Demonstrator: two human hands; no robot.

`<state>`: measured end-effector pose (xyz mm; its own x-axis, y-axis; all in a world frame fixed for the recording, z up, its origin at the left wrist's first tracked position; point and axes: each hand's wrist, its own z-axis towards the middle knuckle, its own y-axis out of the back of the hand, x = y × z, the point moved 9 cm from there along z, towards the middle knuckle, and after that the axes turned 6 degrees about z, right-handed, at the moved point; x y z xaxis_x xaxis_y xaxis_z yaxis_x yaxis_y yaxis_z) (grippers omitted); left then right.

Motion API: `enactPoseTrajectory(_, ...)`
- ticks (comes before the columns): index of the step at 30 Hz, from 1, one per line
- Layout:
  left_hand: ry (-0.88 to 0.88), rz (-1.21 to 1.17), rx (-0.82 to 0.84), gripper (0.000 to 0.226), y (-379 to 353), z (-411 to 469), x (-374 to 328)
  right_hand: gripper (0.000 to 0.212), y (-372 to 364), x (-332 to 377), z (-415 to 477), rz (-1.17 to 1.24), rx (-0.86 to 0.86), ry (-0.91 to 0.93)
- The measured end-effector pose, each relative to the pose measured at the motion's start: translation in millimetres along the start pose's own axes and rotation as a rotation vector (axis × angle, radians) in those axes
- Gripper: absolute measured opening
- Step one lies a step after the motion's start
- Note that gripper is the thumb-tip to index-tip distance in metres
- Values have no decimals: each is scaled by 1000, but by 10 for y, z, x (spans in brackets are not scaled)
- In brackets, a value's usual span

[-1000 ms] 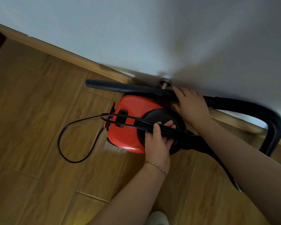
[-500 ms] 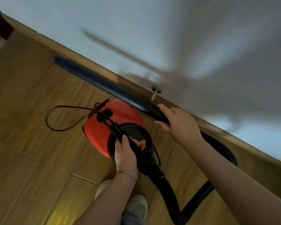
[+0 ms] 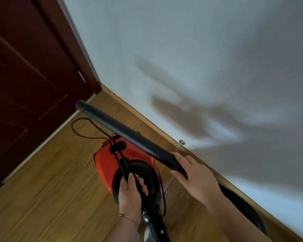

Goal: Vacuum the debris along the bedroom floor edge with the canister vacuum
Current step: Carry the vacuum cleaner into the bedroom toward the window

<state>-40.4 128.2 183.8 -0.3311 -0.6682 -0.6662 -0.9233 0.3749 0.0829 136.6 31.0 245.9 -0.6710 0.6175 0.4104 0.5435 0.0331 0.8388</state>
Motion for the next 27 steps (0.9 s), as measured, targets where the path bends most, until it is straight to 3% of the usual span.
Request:
enactPoseTrajectory(12, -202, -173, -144, 27, 1351, -1685, -1104, 48, 1191, 1843, -782, -109, -126, 342)
enactPoseTrajectory(20, -270, -397, -314, 25, 2537, -2579, -1217, 49, 1019, 3221, -1209, -174, -80, 658)
enactPoseTrajectory(27, -298, -569, -504, 25, 3824, -3103, -950, 56, 442, 4534, -1641, -147, 49, 879)
